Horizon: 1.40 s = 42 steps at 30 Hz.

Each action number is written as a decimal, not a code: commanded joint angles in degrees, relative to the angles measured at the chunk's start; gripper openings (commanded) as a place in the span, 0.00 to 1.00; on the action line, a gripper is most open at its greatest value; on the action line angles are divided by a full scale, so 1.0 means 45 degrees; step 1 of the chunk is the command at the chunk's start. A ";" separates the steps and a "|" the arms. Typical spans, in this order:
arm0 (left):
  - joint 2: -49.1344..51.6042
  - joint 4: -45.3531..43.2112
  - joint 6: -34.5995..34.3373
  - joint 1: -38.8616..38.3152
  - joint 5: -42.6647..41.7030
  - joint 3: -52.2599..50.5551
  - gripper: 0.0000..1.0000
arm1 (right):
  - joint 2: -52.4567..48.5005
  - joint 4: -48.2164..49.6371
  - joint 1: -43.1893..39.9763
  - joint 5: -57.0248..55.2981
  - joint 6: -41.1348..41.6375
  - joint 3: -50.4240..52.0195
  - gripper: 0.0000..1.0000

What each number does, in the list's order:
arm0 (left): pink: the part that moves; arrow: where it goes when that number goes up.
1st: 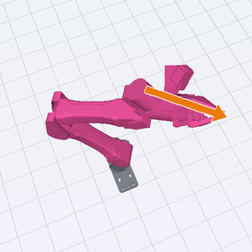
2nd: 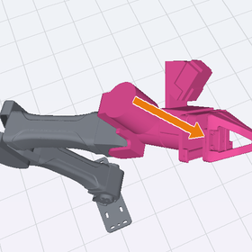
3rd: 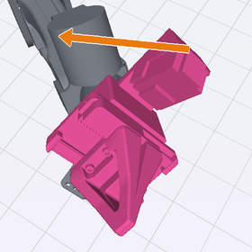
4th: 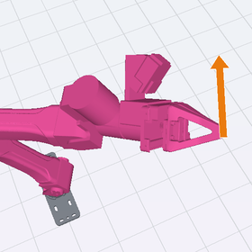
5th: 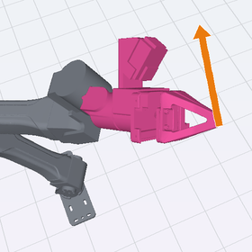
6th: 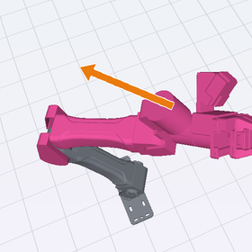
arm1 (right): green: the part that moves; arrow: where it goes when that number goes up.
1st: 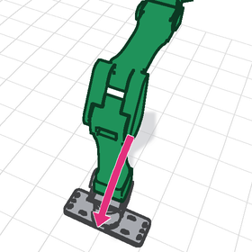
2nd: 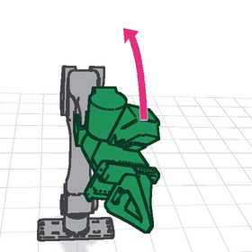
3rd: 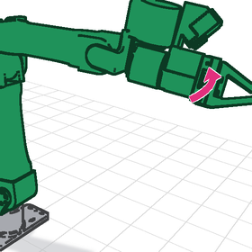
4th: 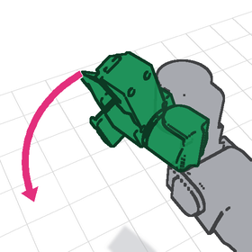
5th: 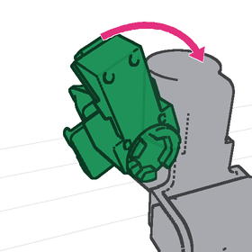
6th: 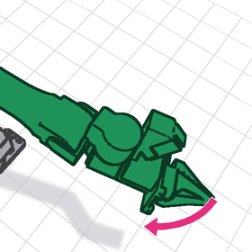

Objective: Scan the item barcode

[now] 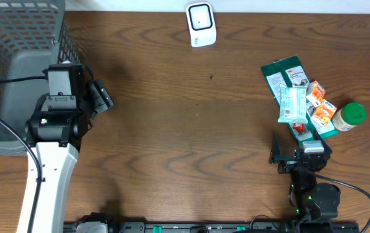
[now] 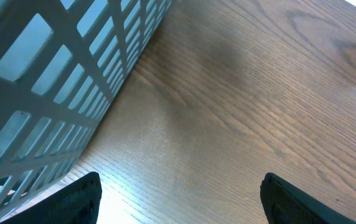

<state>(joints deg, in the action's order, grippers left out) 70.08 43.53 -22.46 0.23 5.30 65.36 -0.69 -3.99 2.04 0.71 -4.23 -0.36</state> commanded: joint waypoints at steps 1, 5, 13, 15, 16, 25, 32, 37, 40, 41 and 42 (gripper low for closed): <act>0.0005 0.0039 0.0078 0.0053 0.0170 0.0000 0.83 | 0.0087 -0.0044 -0.0136 0.0189 -0.0121 0.0015 0.99; 0.0005 0.0039 0.0078 0.0053 0.0170 0.0000 0.83 | 0.0087 -0.0044 -0.0136 0.0189 -0.0121 0.0015 0.99; 0.0005 0.0039 0.0078 0.0053 0.0170 0.0000 0.83 | 0.0087 -0.0044 -0.0136 0.0189 -0.0121 0.0015 0.99; 0.0005 0.0039 0.0078 0.0039 0.0170 0.0000 0.83 | 0.0087 -0.0044 -0.0136 0.0189 -0.0121 0.0015 0.99; 0.0005 0.0044 0.0078 0.0044 0.0170 0.0000 0.83 | 0.0087 -0.0044 -0.0136 0.0189 -0.0121 0.0015 0.99; -0.1826 0.0039 0.0073 0.0053 0.0170 -0.0131 0.83 | 0.0087 -0.0044 -0.0136 0.0189 -0.0121 0.0015 0.99; -0.5338 0.0151 0.0607 0.0053 0.1083 -0.0311 0.83 | 0.0087 -0.0044 -0.0136 0.0189 -0.0121 0.0015 0.99; -0.8063 0.0151 0.0602 0.0049 0.1069 -0.0311 0.83 | 0.0087 -0.0044 -0.0136 0.0189 -0.0121 0.0015 0.99; -0.9029 0.0602 0.0607 0.0044 0.1073 -0.0311 0.83 | 0.0087 -0.0044 -0.0136 0.0189 -0.0121 0.0015 0.99; -0.9364 0.0908 0.0607 0.0044 0.1073 -0.0311 0.83 | 0.0087 -0.0044 -0.0136 0.0189 -0.0121 0.0015 0.99; -0.9763 0.1287 0.0607 0.0044 0.1078 -0.0311 0.83 | 0.0087 -0.0044 -0.0136 0.0189 -0.0121 0.0015 0.99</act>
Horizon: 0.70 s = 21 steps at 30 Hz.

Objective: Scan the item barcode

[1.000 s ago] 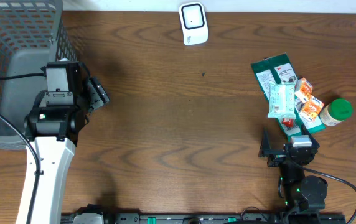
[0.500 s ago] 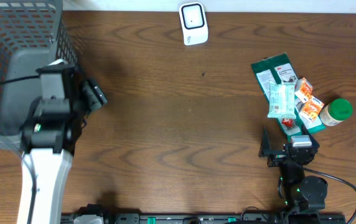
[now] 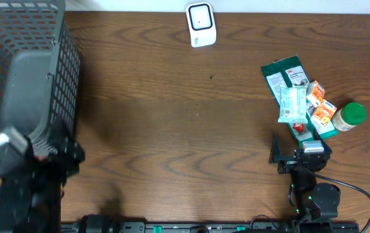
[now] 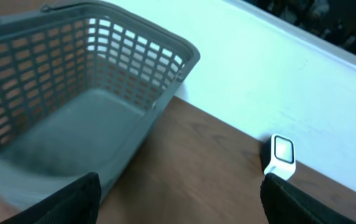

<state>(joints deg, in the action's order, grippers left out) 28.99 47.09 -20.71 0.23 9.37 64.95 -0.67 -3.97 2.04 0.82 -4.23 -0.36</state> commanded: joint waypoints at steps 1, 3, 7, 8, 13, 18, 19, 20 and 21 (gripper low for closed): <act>-0.1015 0.0826 0.0219 0.0044 0.0175 -0.0219 0.83 | 0.0083 -0.0049 -0.0136 0.0165 -0.0121 0.0015 0.99; -0.1773 0.1326 0.0219 0.0044 0.0175 -0.0219 0.83 | 0.0083 -0.0049 -0.0136 0.0165 -0.0121 0.0015 0.99; -0.3045 0.1875 0.0214 0.0039 0.0170 -0.0219 0.83 | 0.0083 -0.0049 -0.0136 0.0165 -0.0121 0.0015 0.99; -0.3249 0.1943 0.0214 0.0039 0.0170 -0.0219 0.83 | 0.0083 -0.0049 -0.0136 0.0165 -0.0121 0.0015 0.99; -0.4031 0.2336 0.0214 0.0039 0.0126 -0.0248 0.83 | 0.0083 -0.0049 -0.0136 0.0165 -0.0121 0.0015 0.99; -0.4682 0.2331 0.0151 0.0039 0.0112 -0.1035 0.83 | 0.0083 -0.0049 -0.0136 0.0165 -0.0121 0.0015 0.99; -0.4813 0.2331 0.0058 0.0044 0.0112 -0.1268 0.83 | 0.0083 -0.0049 -0.0136 0.0165 -0.0121 0.0015 0.99; -0.5027 0.2273 -0.0204 0.0044 0.0112 -0.1681 0.83 | 0.0083 -0.0049 -0.0136 0.0165 -0.0121 0.0015 0.99; -0.5207 0.2079 -0.0374 0.0044 0.0112 -0.2055 0.83 | 0.0083 -0.0053 -0.0136 0.0165 -0.0121 0.0015 0.99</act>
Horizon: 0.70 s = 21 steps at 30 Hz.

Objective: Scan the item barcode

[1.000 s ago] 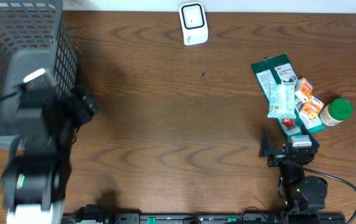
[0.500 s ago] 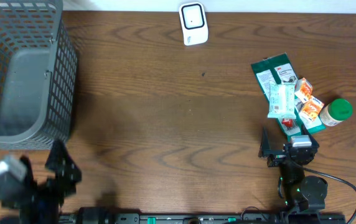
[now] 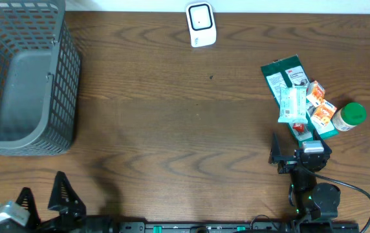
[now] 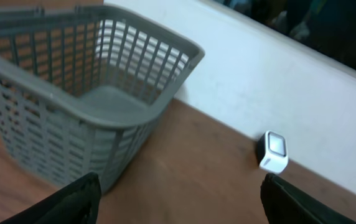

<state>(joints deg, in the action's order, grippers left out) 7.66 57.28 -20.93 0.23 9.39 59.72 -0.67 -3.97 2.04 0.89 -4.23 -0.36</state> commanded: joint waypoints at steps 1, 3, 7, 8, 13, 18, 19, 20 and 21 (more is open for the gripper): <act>-0.0631 -0.0437 -0.0437 0.0044 0.0107 -0.1239 0.83 | 0.0083 -0.0053 -0.0136 0.0151 -0.0121 0.0015 0.99; -0.1025 -0.1137 -0.0510 0.0039 0.0107 -0.2011 0.83 | 0.0083 -0.0049 -0.0136 0.0151 -0.0121 0.0015 0.99; -0.1685 -0.3249 -0.0568 0.0024 0.0019 -0.3730 0.83 | 0.0083 -0.0049 -0.0136 0.0151 -0.0121 0.0015 0.99; -0.1642 -0.3745 -0.0651 0.0019 0.0015 -0.3997 0.83 | 0.0083 -0.0049 -0.0136 0.0151 -0.0121 0.0015 0.99; -0.1671 -0.7800 -0.0850 -0.0044 0.0019 -0.5882 0.83 | 0.0083 -0.0049 -0.0136 0.0151 -0.0121 0.0015 0.99; -0.1671 -1.2512 -0.0850 -0.0325 0.0019 -0.8116 0.83 | 0.0083 -0.0053 -0.0136 0.0151 -0.0121 0.0015 0.99; -0.1671 -1.3294 -0.0855 -0.0359 0.0019 -0.8519 0.83 | 0.0083 -0.0049 -0.0136 0.0151 -0.0121 0.0015 0.99; -0.1671 -1.4139 -0.0855 -0.0379 0.0015 -0.9000 0.83 | 0.0083 -0.0049 -0.0136 0.0151 -0.0121 0.0015 0.99; -0.1671 -1.4790 -0.0879 -0.0379 0.0000 -0.9408 0.83 | 0.0083 -0.0049 -0.0136 0.0151 -0.0121 0.0015 0.99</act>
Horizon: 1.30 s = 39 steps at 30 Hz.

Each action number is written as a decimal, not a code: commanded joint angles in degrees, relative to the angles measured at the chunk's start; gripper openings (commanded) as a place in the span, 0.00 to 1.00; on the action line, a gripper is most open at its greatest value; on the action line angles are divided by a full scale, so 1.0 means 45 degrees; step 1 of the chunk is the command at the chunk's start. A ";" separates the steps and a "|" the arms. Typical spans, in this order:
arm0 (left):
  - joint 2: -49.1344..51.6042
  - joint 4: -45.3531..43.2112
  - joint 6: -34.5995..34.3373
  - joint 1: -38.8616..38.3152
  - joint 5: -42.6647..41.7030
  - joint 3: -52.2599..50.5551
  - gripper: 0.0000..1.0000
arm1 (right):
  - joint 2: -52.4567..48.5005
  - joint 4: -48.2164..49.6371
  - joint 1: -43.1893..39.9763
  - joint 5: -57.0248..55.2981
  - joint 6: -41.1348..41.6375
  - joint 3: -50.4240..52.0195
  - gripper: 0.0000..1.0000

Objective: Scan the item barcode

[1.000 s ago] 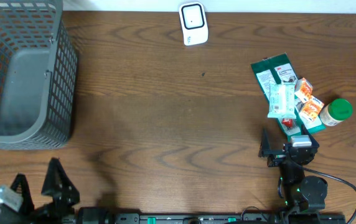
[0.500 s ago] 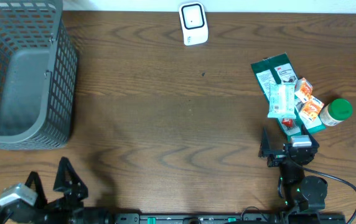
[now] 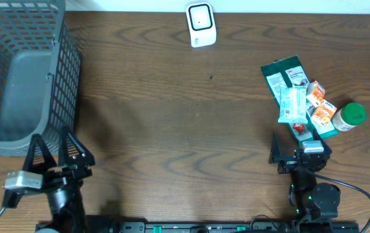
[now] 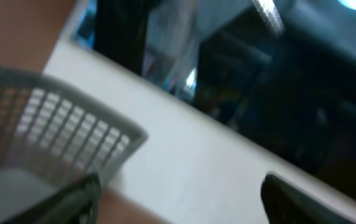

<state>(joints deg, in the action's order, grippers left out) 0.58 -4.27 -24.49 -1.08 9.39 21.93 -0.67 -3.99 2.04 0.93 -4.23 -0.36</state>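
The white barcode scanner stands at the table's far edge. The items lie in a pile at the right: a green packet, a white sachet, two orange cartons and a green-lidded jar. My left gripper is open and empty at the front left, just in front of the basket. Its wrist view is blurred, with both fingers at the bottom corners. My right gripper rests just in front of the pile, seemingly open and holding nothing.
A grey mesh basket fills the far left corner; its rim also shows in the left wrist view, with the white wall and a dark room behind it. Brown wooden tabletop lies between basket and items.
My left gripper has moved from the very front edge of the table to just in front of the basket. Its camera has tilted up, and the scanner has left its view.
My left gripper was open low beside the basket's right wall. It then stood at the basket's front corner, then at the table's front edge, and now stands slightly farther in. The right arm and the items have stayed put.
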 commanded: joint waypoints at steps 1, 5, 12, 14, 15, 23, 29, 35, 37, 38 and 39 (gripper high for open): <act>-0.0102 -0.1778 -0.0160 -0.0087 -0.0083 -0.1506 0.83 | 0.0083 -0.0044 -0.0136 0.0141 -0.0121 0.0015 0.99; -0.0102 -0.3240 -0.0209 -0.0083 -0.0078 -0.2997 0.83 | 0.0083 -0.0044 -0.0136 0.0141 -0.0121 0.0015 0.99; -0.0102 -0.3900 -0.0209 -0.0073 -0.0078 -0.4745 0.83 | 0.0083 -0.0044 -0.0136 0.0141 -0.0121 0.0015 0.99; -0.0107 -0.3546 -0.0199 -0.0058 -0.0073 -0.4823 0.83 | 0.0083 -0.0044 -0.0136 0.0141 -0.0121 0.0015 0.99; -0.0107 -0.3356 -0.0199 -0.0049 -0.0073 -0.4823 0.83 | 0.0083 -0.0044 -0.0136 0.0141 -0.0121 0.0015 0.99; -0.0107 -0.0160 -0.0151 0.0321 -0.0073 -0.4823 0.83 | 0.0083 -0.0044 -0.0136 0.0141 -0.0121 0.0015 0.99; -0.0107 0.1695 0.1039 0.0335 -0.0092 -0.4823 0.83 | 0.0083 -0.0049 -0.0136 0.0141 -0.0121 0.0015 0.99; -0.0107 0.1700 0.2312 0.0335 -0.0325 -0.4823 0.83 | 0.0083 -0.0049 -0.0136 0.0141 -0.0121 0.0015 0.99; -0.0107 0.1700 0.3002 0.0335 -0.0627 -0.4823 0.83 | 0.0083 -0.0044 -0.0136 0.0141 -0.0121 0.0015 0.99; -0.0107 0.1700 0.3424 0.0335 -0.0797 -0.4823 0.83 | 0.0083 -0.0044 -0.0136 0.0141 -0.0121 0.0015 0.99; -0.0107 0.1715 0.3813 0.0335 -0.0971 -0.4823 0.83 | 0.0083 -0.0044 -0.0136 0.0141 -0.0121 0.0015 0.99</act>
<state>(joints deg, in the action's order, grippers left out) 0.58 0.64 -14.79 0.23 7.20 0.97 -0.69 -3.99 2.04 1.10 -4.23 -0.36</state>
